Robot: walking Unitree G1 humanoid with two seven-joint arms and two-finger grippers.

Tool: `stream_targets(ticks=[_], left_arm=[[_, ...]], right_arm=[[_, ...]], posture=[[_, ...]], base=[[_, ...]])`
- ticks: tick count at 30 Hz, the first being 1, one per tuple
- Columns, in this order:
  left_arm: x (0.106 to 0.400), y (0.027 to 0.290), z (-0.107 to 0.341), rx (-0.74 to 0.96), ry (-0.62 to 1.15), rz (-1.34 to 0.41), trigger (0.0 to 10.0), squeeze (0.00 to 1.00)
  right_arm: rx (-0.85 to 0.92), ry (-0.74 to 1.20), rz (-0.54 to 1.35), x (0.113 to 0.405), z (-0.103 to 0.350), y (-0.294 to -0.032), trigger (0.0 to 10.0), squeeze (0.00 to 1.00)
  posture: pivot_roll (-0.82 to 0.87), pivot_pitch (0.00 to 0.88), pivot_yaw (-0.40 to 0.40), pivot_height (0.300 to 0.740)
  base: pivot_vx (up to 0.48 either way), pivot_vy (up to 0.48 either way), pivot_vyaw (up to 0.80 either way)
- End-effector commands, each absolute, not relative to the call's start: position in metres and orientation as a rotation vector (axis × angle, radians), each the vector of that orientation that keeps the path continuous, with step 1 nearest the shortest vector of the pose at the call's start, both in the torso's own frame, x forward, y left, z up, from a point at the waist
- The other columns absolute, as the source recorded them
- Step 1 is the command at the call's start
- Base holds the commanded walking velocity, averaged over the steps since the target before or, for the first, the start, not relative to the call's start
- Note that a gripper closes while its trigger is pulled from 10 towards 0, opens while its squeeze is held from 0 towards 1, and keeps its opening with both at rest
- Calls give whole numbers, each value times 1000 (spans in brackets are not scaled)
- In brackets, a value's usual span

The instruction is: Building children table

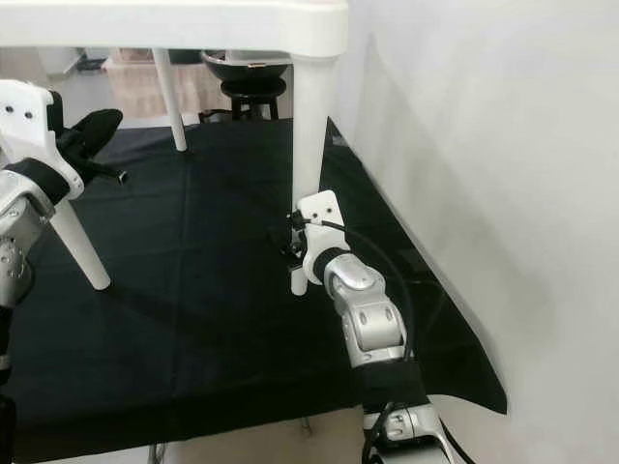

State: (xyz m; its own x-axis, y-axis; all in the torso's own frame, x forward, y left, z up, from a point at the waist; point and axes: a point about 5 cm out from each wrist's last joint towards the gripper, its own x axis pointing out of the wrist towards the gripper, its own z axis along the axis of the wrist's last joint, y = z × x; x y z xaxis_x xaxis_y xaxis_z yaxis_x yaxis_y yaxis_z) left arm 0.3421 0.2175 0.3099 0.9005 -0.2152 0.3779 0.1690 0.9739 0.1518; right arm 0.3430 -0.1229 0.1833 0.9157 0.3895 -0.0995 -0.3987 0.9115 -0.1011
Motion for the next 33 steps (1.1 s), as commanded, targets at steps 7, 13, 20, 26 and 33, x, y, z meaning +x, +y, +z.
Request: stream_targets(ticks=[7,13,20,26,33], left_arm=[[333,193,264,76,-272,-276,10000,0],[317,178,211,75,-122,-286,10000,0],[294,160,157,66,48,-280,10000,0],[282,154,140,8,94,-275,10000,0],[283,156,138,24,100,-242,10000,0]], right_arm=[[-110,101,451,317,168,-162,10000,1000],[-93,136,530,290,151,-173,10000,1000],[-124,200,493,280,131,-175,10000,1000],[-103,226,433,282,127,-181,10000,0],[-67,192,431,284,134,-181,10000,0]], posture=[[-70,2,3,740],[-76,0,8,740],[-78,0,14,740],[-75,0,10,740],[-75,0,4,740]], base=[[0,0,0],[0,0,0],[0,0,0],[0,0,0],[0,0,0]])
